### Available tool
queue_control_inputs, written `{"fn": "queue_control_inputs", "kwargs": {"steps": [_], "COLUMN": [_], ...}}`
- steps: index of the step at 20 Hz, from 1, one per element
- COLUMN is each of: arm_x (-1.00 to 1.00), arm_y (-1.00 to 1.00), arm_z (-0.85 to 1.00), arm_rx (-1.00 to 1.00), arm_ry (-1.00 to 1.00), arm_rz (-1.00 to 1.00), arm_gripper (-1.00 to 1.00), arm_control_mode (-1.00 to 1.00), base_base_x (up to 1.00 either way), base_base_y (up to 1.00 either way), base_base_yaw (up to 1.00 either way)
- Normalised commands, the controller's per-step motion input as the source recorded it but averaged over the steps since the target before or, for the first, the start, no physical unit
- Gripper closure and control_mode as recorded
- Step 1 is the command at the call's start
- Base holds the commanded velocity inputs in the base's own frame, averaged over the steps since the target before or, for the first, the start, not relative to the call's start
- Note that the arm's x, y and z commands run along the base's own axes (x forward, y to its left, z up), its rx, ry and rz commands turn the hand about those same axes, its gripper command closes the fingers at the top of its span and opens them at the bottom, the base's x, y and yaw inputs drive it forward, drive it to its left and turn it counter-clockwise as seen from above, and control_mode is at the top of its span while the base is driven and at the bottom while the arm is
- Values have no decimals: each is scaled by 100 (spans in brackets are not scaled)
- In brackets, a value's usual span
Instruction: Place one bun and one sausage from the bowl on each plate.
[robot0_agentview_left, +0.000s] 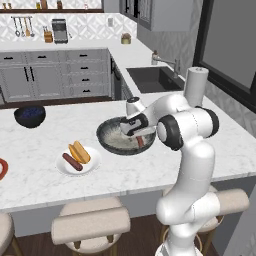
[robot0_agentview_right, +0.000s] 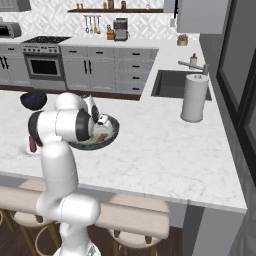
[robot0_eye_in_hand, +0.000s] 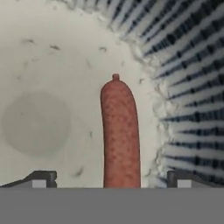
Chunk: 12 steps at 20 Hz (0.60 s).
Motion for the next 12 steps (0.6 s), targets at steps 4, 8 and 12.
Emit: {"fn": "queue_control_inputs", "kwargs": {"steps": [4, 8, 12], "arm_x": [0, 0, 0], "arm_y": [0, -1, -3], "arm_z": [-41, -43, -17], "arm_rx": [0, 0, 0], "arm_ry": [0, -3, -5], "arm_rz": [-1, -2, -1], "arm_gripper": [-100, 100, 100], "arm_control_mode": [-100, -100, -100], "base_base_x": [0, 0, 0], "base_base_y": [0, 0, 0], "base_base_yaw": [0, 0, 0]}}
